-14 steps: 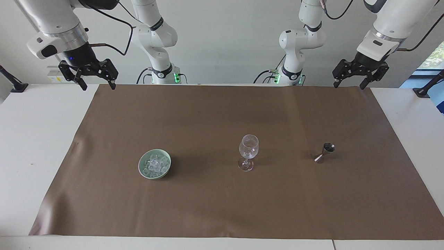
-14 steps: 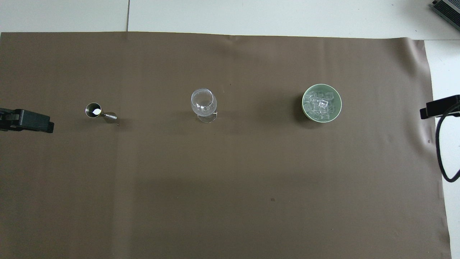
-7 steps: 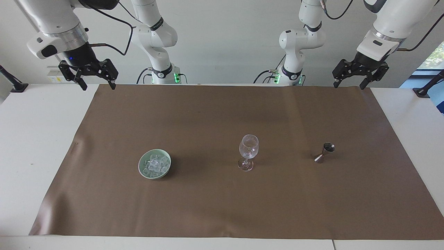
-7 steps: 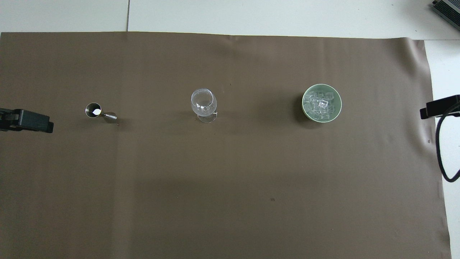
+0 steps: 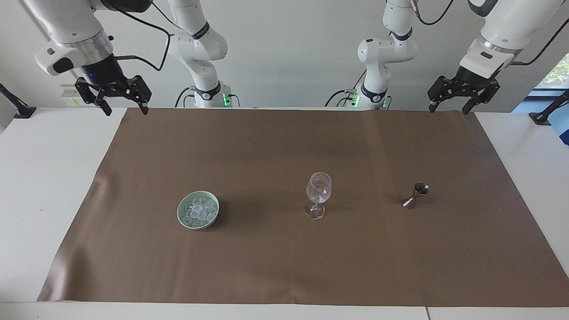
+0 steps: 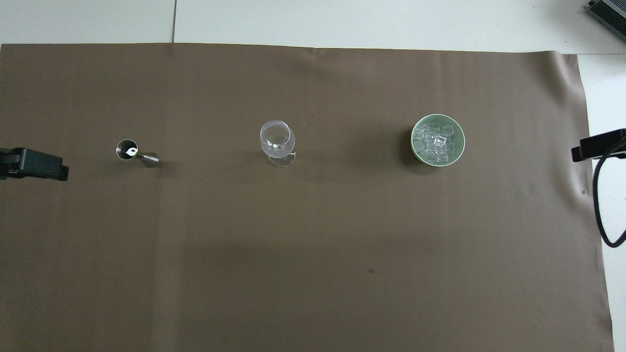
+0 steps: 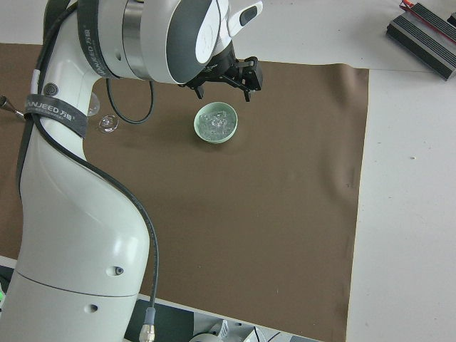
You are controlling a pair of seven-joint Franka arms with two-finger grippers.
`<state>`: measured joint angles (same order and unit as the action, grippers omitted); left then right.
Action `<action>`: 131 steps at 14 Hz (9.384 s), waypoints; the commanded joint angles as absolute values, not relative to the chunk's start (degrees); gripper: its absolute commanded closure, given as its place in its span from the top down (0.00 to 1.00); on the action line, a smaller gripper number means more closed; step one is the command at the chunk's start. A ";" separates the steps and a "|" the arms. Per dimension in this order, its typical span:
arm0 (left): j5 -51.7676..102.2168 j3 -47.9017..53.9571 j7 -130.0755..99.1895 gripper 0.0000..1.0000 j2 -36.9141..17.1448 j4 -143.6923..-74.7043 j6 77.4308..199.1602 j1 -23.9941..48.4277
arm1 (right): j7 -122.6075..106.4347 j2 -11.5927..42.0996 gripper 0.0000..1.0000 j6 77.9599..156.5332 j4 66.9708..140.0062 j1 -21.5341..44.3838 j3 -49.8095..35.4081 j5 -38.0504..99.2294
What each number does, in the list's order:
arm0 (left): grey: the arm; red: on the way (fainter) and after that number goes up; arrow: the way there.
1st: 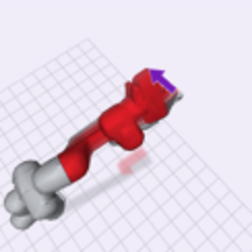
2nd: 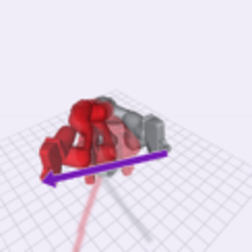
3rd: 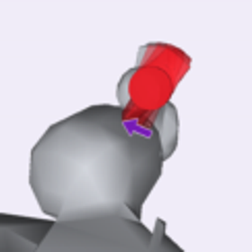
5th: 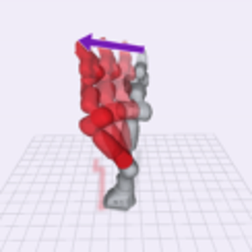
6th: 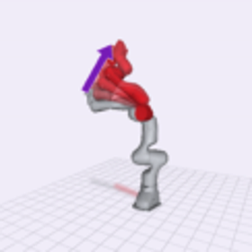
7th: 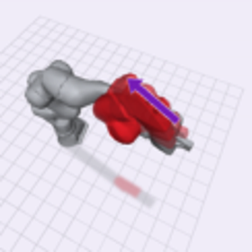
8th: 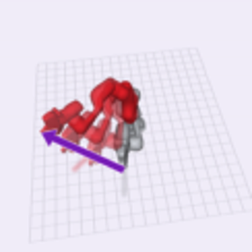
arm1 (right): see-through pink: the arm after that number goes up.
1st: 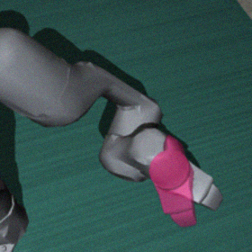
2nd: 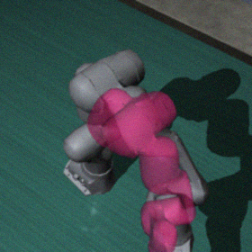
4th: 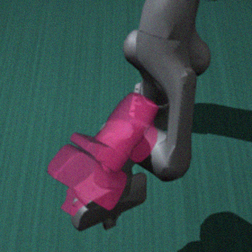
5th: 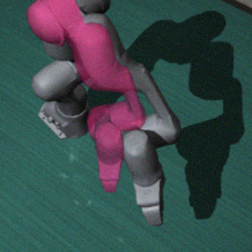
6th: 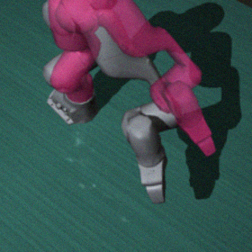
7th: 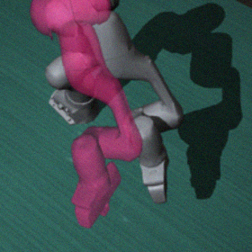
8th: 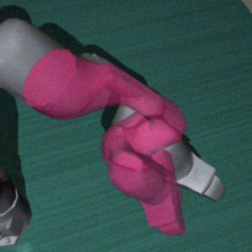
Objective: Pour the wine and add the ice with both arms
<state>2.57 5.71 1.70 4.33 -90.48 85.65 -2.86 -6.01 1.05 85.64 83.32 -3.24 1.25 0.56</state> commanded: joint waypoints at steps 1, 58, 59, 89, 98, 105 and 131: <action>3.78 5.80 1.49 1.00 5.71 -91.67 85.34 -4.83 | -5.71 0.09 1.00 85.87 84.55 -3.08 1.49 1.23; 47.37 5.80 -49.13 1.00 -25.13 -100.37 88.94 -29.44 | -5.71 0.09 1.00 85.87 84.55 -3.08 1.49 1.23; 48.33 5.80 -49.22 1.00 -25.14 -100.63 89.12 -29.44 | -5.71 0.09 1.00 85.87 84.55 -3.08 1.49 1.23; 68.99 6.42 -49.66 1.00 -28.56 -110.30 106.17 -22.85 | -5.71 0.09 1.00 85.87 84.55 -3.08 1.49 1.23; 69.61 6.59 -48.17 1.00 -28.65 -109.86 104.68 -23.38 | -5.71 0.09 1.00 85.87 84.55 -3.08 1.49 1.23; 69.79 6.59 -46.49 0.96 -28.65 -109.86 103.62 -23.20 | -5.71 0.09 1.00 85.87 84.55 -3.08 1.49 1.23; 70.14 6.50 -46.67 0.18 -28.56 -110.04 103.80 -23.20 | -5.71 0.09 1.00 85.87 84.55 -3.08 1.49 1.23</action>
